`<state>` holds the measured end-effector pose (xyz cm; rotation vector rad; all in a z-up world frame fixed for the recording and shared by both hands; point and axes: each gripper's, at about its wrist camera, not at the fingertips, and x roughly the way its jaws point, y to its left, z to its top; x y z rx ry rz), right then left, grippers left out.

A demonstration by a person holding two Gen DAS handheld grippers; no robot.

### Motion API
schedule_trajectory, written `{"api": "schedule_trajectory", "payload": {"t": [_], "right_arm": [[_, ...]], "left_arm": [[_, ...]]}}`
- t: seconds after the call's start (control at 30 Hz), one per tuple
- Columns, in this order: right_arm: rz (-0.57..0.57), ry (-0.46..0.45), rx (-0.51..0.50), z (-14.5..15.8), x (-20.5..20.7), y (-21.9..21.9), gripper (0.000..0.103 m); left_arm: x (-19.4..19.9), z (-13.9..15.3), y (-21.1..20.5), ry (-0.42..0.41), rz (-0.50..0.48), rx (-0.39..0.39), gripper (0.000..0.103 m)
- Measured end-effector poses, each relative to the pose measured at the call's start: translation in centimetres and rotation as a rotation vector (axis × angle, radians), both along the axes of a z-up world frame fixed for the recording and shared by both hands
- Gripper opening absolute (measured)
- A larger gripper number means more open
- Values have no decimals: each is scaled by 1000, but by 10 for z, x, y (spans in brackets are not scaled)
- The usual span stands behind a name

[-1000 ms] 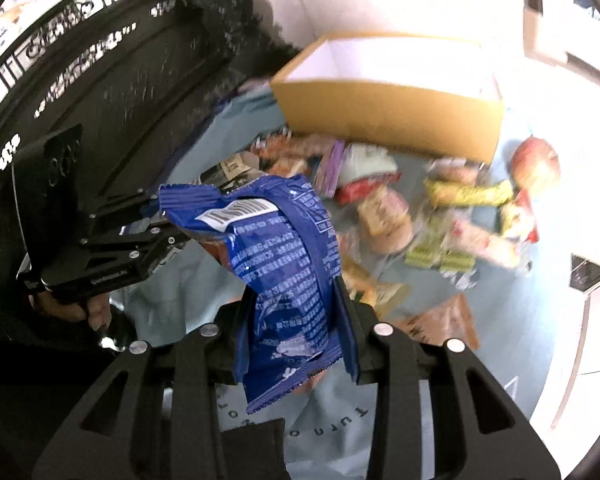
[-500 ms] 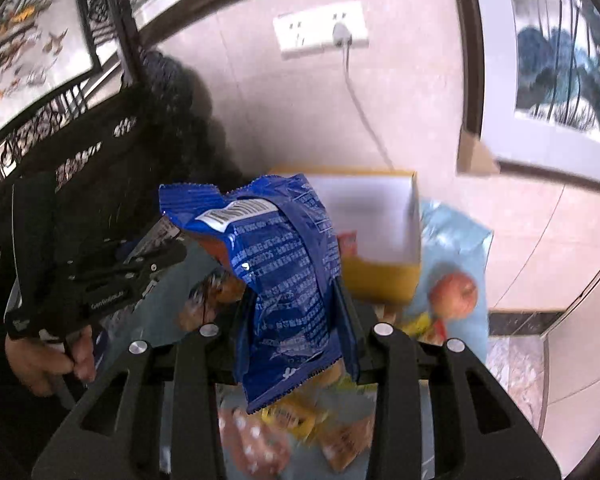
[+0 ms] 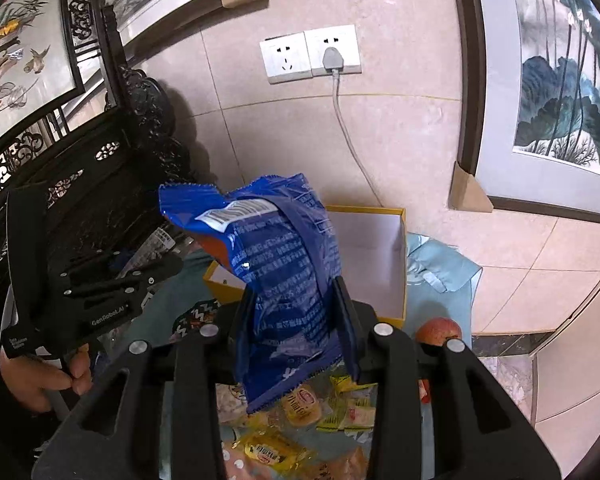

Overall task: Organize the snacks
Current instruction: 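Release the clear pack and blue bag into the yellow box with both grippers, then grasp the white marshmallow bag with the left gripper while the right gripper grasps the tan pastry pack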

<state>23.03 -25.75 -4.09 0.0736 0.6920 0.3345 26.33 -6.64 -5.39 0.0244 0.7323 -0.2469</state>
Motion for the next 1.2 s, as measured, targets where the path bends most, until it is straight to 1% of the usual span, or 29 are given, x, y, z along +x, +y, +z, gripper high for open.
{"api": "schedule_trajectory", "payload": {"t": [0.17,0.4,0.5,0.53,0.57,0.6,0.63,0.67,0.7,0.77,0.8,0.87,0.93,1.1,1.2], "right_arm": [[-2,17,-6,-8,16,0,37],[-5,24,-17,-14,42,0,37],[-13,15,-34,-14,63,1,37],[-18,8,-37,-14,73,1,37],[-19,6,-37,-13,82,0,38],[-13,13,-30,-14,93,0,39],[-14,27,-25,-15,104,0,47],[-53,35,-44,-17,116,-1,58],[-77,40,-48,-17,122,-5,61],[-89,50,-33,-18,126,-10,62],[-90,50,-28,-18,123,-12,62],[-82,53,-33,-22,115,-15,62],[-80,69,-49,-30,105,-16,62],[-72,126,-73,-60,67,-20,62],[-74,182,-108,-86,39,-21,62]], "left_arm": [[16,-9,3,15,18,-3,34],[41,-16,1,15,31,4,34],[61,-15,0,9,41,3,35],[68,-14,-1,4,43,5,38],[76,-14,-3,-2,44,8,42],[86,-15,-4,-4,41,0,65],[100,-20,-3,10,40,-29,91],[106,-23,-2,14,67,-17,94],[113,-28,1,22,100,-5,94],[125,-37,11,97,123,-30,94],[125,-38,14,101,131,-36,94],[116,-37,20,72,140,-40,94],[106,-38,19,67,132,-16,94],[68,-45,15,51,102,6,94],[41,-64,21,94,99,-5,94]]}}
